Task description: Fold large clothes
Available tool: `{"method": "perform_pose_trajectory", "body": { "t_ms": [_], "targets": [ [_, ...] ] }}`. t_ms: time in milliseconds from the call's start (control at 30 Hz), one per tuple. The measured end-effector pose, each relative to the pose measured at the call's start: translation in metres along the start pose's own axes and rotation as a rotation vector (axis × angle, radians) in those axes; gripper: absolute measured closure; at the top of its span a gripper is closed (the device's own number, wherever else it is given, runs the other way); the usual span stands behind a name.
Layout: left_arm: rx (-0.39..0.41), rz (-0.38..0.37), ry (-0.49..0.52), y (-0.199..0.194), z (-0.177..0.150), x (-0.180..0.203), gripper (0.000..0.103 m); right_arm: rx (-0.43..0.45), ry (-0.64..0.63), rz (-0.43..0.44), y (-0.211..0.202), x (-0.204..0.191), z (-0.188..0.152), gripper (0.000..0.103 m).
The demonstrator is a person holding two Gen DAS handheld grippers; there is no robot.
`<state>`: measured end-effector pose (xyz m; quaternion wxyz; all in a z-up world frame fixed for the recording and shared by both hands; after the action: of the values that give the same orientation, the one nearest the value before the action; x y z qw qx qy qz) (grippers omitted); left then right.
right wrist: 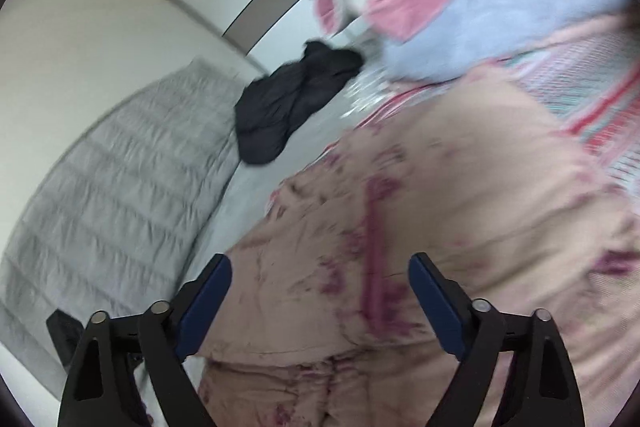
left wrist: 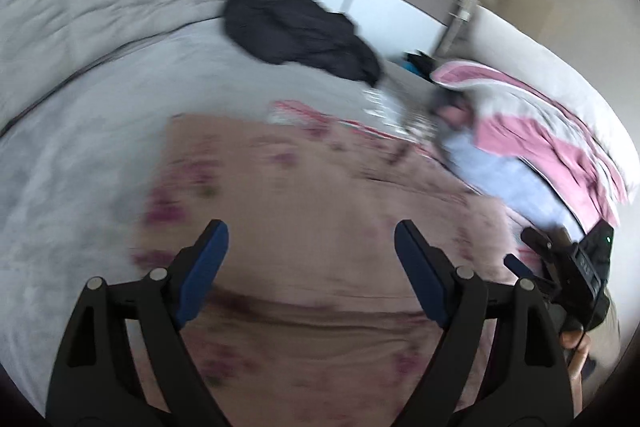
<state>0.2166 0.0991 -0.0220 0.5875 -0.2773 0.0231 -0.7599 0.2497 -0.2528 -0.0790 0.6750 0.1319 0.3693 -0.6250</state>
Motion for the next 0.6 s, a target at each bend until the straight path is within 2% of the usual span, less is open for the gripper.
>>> {"method": "perform_pose_trajectory", "body": {
  "t_ms": [100, 167, 233, 267, 300, 333, 367, 400, 500, 600],
  "targets": [
    [0.043, 0.026, -0.106, 0.005, 0.001, -0.041, 0.026, -0.068, -0.038, -0.021, 0.031, -0.003, -0.020, 0.031],
    [0.047, 0.039, -0.153, 0.009, -0.002, -0.057, 0.029, -0.098, -0.098, -0.114, 0.050, 0.003, -0.036, 0.036],
    [0.054, 0.037, -0.171, 0.012, -0.005, -0.068, 0.035, -0.102, -0.138, -0.145, 0.057, 0.004, -0.045, 0.041],
    [0.055, 0.042, -0.167, 0.014, -0.005, -0.069, 0.039, -0.093, -0.165, -0.155, 0.057, 0.001, -0.047, 0.046],
    [0.060, 0.048, -0.160, 0.015, -0.006, -0.072, 0.043, -0.092, -0.184, -0.160, 0.058, -0.001, -0.048, 0.061],
    [0.067, 0.047, -0.150, 0.016, -0.007, -0.073, 0.045, -0.093, -0.216, -0.166, 0.057, -0.007, -0.045, 0.071],
    [0.069, 0.045, -0.146, 0.017, -0.007, -0.074, 0.053, -0.089, -0.223, -0.159, 0.056, -0.010, -0.042, 0.087],
    [0.067, 0.032, -0.148, 0.019, -0.009, -0.073, 0.059, -0.062, -0.223, -0.134, 0.050, -0.015, -0.034, 0.089],
    [0.070, -0.015, -0.134, 0.020, -0.011, -0.066, 0.067, 0.012, -0.252, -0.093, 0.032, -0.028, -0.011, 0.092],
    [0.068, -0.062, -0.083, 0.022, -0.013, -0.049, 0.068, 0.113, -0.328, -0.091, 0.013, -0.049, 0.014, 0.092]
  ]
}}
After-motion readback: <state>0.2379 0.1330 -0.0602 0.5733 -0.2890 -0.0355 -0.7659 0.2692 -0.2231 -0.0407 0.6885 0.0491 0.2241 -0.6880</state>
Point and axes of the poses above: each gripper's, at about its wrist camera, not at the fingertips, and y roughly the way its jaws point, x to its right, z to its top, the point moved 2 cm from there along y, roughly the way its jaws point, and after that the axes turned 15 degrees about x, right-handed, at the moved point
